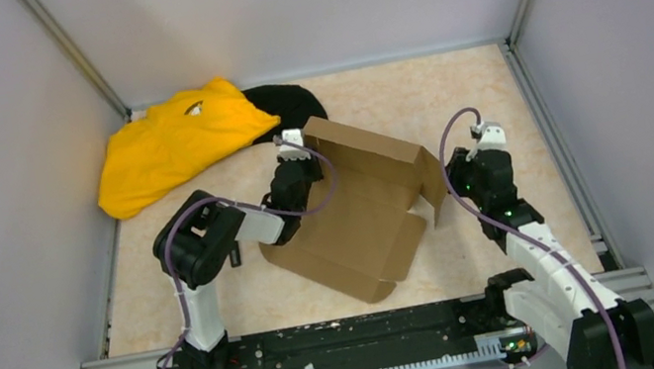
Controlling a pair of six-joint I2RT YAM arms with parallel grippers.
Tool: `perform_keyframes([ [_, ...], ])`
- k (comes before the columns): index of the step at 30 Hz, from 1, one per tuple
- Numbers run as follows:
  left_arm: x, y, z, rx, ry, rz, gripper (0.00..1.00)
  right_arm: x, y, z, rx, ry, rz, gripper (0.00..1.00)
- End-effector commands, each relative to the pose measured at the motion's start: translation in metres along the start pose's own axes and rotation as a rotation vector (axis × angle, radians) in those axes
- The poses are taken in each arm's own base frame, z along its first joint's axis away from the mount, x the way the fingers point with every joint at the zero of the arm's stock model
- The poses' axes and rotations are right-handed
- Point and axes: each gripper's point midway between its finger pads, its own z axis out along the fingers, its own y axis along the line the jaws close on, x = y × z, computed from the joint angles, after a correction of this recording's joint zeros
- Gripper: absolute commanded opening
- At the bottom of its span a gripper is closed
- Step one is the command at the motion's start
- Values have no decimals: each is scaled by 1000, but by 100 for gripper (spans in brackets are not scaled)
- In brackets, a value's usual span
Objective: Fold the paper box
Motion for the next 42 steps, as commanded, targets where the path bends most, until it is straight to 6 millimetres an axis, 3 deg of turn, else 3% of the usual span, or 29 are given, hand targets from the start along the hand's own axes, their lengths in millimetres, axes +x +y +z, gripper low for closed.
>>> perform_keyframes([
  [1, -6, -4, 10, -7, 9, 19, 31, -13, 14, -4, -76, -64, 21, 35],
  [8, 1, -14, 20, 16, 86, 64, 32, -17, 14, -8, -79, -79, -4, 36],
  [23, 6, -27, 34, 95, 172, 87, 34, -23, 38, -11, -228, -124, -32, 38],
  [28, 13, -30, 39, 118, 227, 94, 35, -23, 38, -15, -226, -119, -35, 38],
  [42, 2, -35, 49, 204, 360, 128, 37, 11, 24, -6, -154, 20, 23, 38],
])
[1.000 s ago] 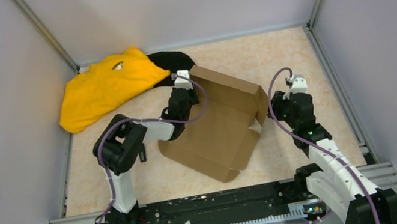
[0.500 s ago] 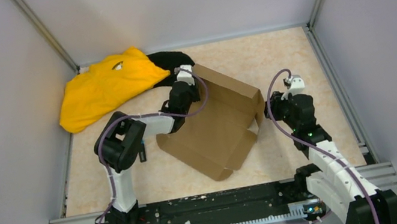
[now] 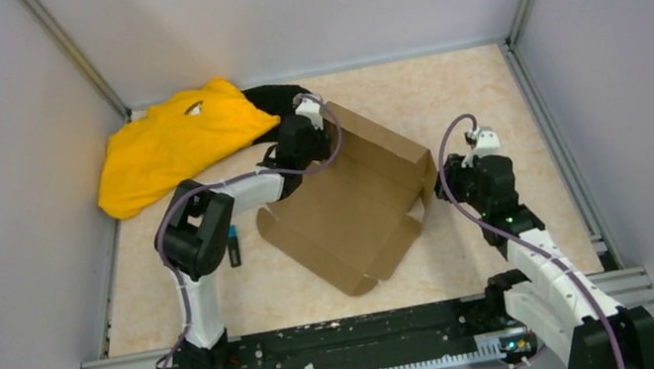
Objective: Fold the paper box
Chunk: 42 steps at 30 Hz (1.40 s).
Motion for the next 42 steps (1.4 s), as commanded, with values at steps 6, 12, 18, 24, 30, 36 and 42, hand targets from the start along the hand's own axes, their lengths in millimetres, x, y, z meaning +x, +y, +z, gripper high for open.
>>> perform_keyframes([
  [6, -12, -8, 1, 67, 53, 31, 38, -4, 2, 1, 13, 25, 53, 39],
  [12, -7, -14, 4, 108, 51, 37, 39, 6, 5, -5, 22, 96, 116, 41],
  [18, -4, -19, 9, 130, 44, 37, 40, 5, 12, -15, 0, 90, 152, 58],
  [24, -8, -20, 12, 132, 70, 61, 38, 1, 22, -22, -43, 99, 157, 57],
  [30, -15, -25, 15, 167, 138, 87, 38, 8, 14, -24, -5, 109, 162, 54],
  [36, -28, -21, 13, 161, 158, 98, 38, 15, 8, -20, 34, 142, 180, 54],
  [42, -32, -9, 10, 149, 198, 78, 39, 18, 8, -21, 38, 148, 196, 54],
])
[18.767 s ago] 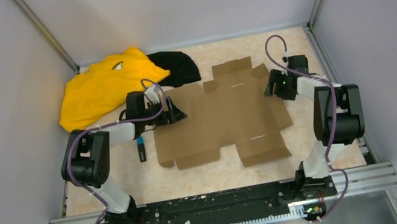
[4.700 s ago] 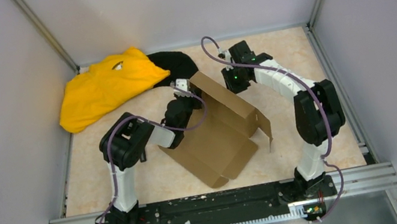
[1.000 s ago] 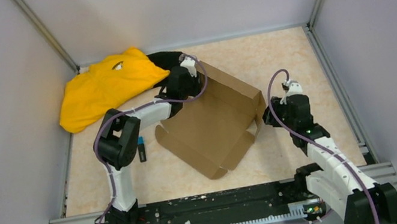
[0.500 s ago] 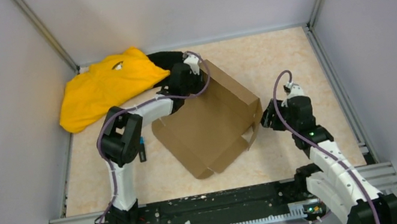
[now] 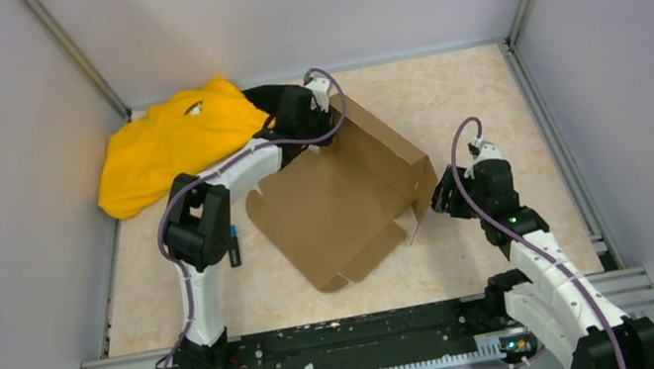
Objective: Fold the paper box
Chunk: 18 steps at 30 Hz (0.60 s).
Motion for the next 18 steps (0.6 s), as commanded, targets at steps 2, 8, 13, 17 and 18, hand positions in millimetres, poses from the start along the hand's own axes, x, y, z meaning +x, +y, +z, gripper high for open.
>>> perform_keyframes([
  [2, -10, 9, -3, 16, 27, -21, 39, -22, 13, -4, -28, -53, 12, 54],
  [8, -3, 12, -1, 26, 70, -40, 39, -24, 25, -7, -86, -48, 13, 51],
  [13, 0, 14, -1, 35, 83, -47, 39, -28, 40, -11, -167, -65, 5, 50],
  [17, 3, 13, 1, 49, 92, -48, 40, -30, 43, -10, -188, -75, -8, 50],
  [18, 4, 13, 1, 54, 94, -48, 40, -31, 42, -8, -182, -74, -13, 50],
])
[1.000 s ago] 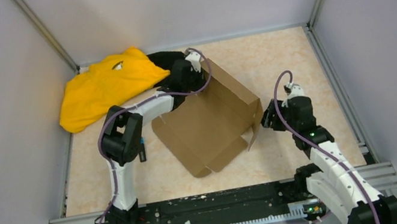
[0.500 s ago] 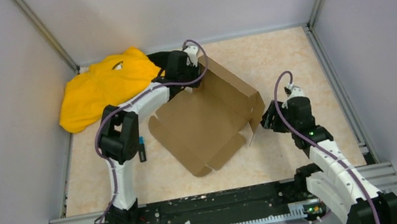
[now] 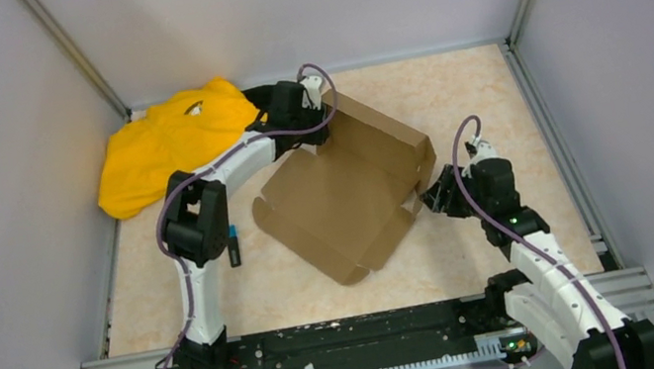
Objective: Fold the paper box
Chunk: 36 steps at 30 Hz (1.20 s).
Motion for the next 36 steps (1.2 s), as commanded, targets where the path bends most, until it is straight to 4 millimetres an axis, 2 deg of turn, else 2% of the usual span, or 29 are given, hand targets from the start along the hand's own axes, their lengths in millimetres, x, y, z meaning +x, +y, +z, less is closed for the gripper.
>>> perform_keyframes([
  [1, -2, -4, 4, 42, 4, -6, 40, -33, 22, -1, -77, -93, -45, 50],
  [6, 2, -6, 6, 67, 15, 1, 40, -44, 17, 11, -52, -128, -65, 51],
  [19, 13, -8, 8, 134, 41, 17, 41, -89, 28, 35, -54, -219, -146, 55],
  [32, 30, -17, 14, 227, 84, 55, 41, -119, 6, 70, 92, -268, -256, 59],
  [36, 35, -20, 15, 256, 99, 63, 42, -132, 7, 80, 103, -298, -289, 59],
])
